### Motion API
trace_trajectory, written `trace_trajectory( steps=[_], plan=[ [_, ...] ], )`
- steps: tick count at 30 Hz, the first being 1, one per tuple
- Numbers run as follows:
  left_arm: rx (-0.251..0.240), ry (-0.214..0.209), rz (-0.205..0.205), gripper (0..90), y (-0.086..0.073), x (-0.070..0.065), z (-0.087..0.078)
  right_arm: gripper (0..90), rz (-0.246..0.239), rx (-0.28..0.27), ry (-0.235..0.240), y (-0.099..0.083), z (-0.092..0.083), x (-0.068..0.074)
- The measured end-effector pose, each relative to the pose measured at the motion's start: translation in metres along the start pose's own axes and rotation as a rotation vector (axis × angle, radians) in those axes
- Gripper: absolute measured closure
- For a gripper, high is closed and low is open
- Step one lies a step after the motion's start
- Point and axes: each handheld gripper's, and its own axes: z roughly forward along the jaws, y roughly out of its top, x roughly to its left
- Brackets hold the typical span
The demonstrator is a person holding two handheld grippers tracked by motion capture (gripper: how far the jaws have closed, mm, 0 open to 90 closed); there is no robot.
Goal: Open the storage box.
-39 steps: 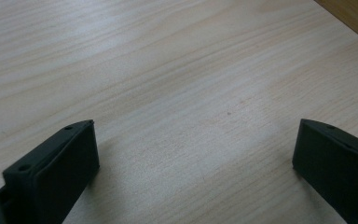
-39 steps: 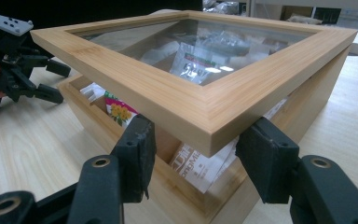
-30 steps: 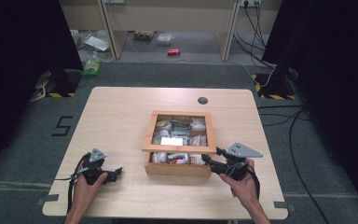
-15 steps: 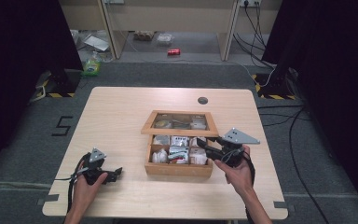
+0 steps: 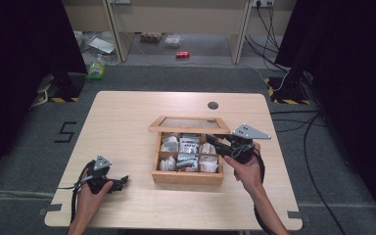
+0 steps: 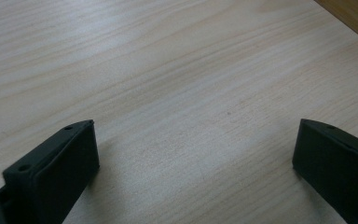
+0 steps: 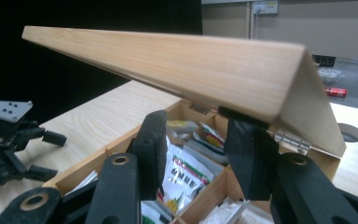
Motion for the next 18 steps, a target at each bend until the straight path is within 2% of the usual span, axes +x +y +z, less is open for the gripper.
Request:
trace_trajectory(
  steps=[9,11,18],
  plan=[
    [0.000,0.000,0.000,0.0,0.000,0.000,0.000,59.5,0.005,-0.023,-0.001,0.011,0.009,-0.007],
    [0.001,0.000,0.000,0.0,0.000,0.000,0.000,58.5,0.008,-0.004,-0.017,0.013,0.014,-0.009],
    [0.001,0.000,0.000,0.0,0.000,0.000,0.000,58.4,0.034,-0.003,-0.029,0.015,0.022,-0.017]
  ],
)
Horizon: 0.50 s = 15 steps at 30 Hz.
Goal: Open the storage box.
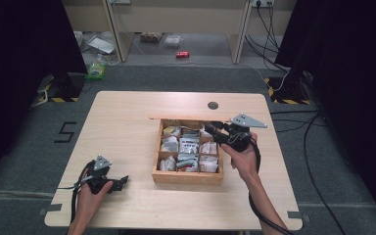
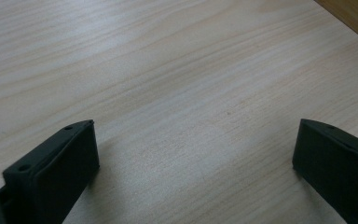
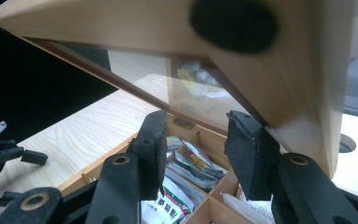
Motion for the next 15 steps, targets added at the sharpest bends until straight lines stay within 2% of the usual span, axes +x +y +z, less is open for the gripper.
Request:
trace_trajectory(
  steps=[8,15],
  plan=[
    [-0.002,0.000,-0.002,0.0,0.000,0.000,0.000,59.3,0.001,-0.010,-0.002,0.005,0.005,-0.007],
    [-0.001,0.000,-0.002,0.0,0.000,0.000,0.000,59.5,0.058,-0.022,-0.005,0.006,0.013,-0.016]
  ],
)
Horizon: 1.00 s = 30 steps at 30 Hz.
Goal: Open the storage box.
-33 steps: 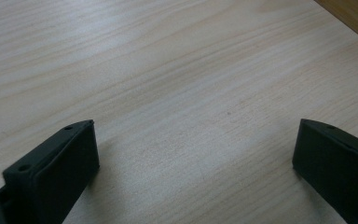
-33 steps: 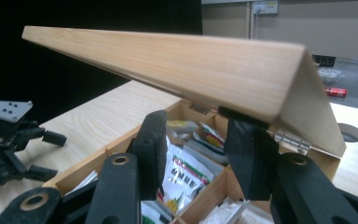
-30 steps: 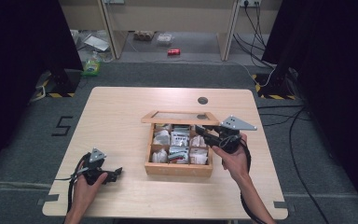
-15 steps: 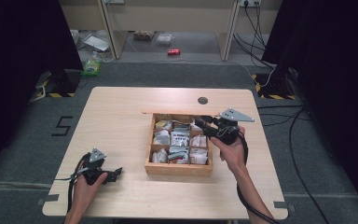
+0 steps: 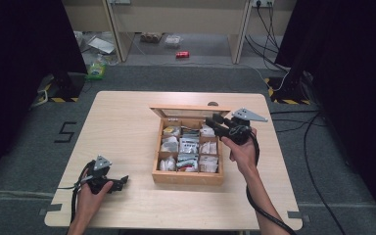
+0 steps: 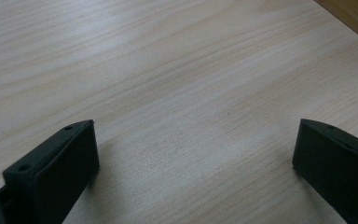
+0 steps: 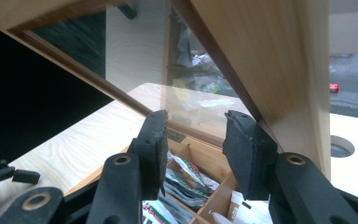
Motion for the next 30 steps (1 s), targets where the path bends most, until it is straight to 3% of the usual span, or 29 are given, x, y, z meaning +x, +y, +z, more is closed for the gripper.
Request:
trace_trajectory(
  steps=[24,28,29,30],
  plan=[
    [0.001,0.000,0.002,0.0,0.000,0.000,0.000,57.7,0.033,0.010,-0.088,0.016,0.031,-0.021],
    [0.000,0.001,0.002,0.0,0.000,0.000,0.000,53.8,0.030,0.021,-0.122,0.017,0.035,-0.026],
    [0.001,0.000,0.002,0.0,0.000,0.000,0.000,50.5,0.038,0.028,-0.168,0.016,0.036,-0.032],
    [0.001,0.000,0.002,0.0,0.000,0.000,0.000,50.5,0.038,0.028,-0.168,0.016,0.036,-0.032]
  ],
)
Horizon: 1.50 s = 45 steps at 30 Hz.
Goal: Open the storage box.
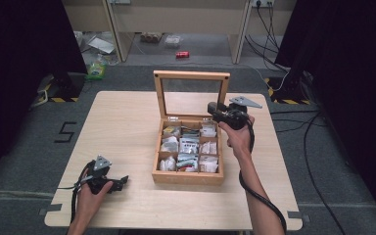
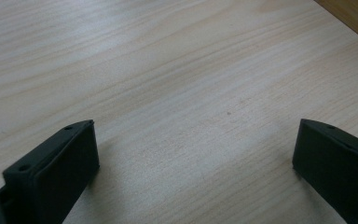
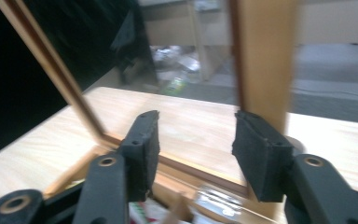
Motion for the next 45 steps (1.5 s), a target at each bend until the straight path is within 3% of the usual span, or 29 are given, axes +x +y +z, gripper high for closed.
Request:
trace_trajectory(
  steps=[5,7,18,30,38,42,45],
  plan=[
    [0.000,0.001,0.000,0.0,0.000,0.000,0.000,50.3,0.048,0.024,-0.056,-0.006,-0.003,-0.022],
    [0.001,0.000,0.001,0.0,0.000,0.000,0.000,50.1,0.065,0.017,-0.058,-0.009,-0.005,-0.028],
    [0.000,0.001,0.000,0.0,0.000,0.000,0.000,48.2,0.068,0.026,-0.065,-0.015,-0.016,-0.037],
    [0.001,0.001,0.001,0.0,0.000,0.000,0.000,45.3,0.046,0.048,-0.050,-0.016,-0.030,-0.030],
    [0.001,0.000,0.001,0.0,0.000,0.000,0.000,44.3,0.038,0.072,-0.015,-0.029,-0.044,-0.020],
    [0.000,0.001,0.001,0.0,0.000,0.000,0.000,43.9,0.057,0.085,0.001,-0.038,-0.053,-0.014],
    [0.001,0.001,0.002,0.0,0.000,0.000,0.000,43.9,0.036,0.090,0.013,-0.045,-0.057,-0.008]
  ],
)
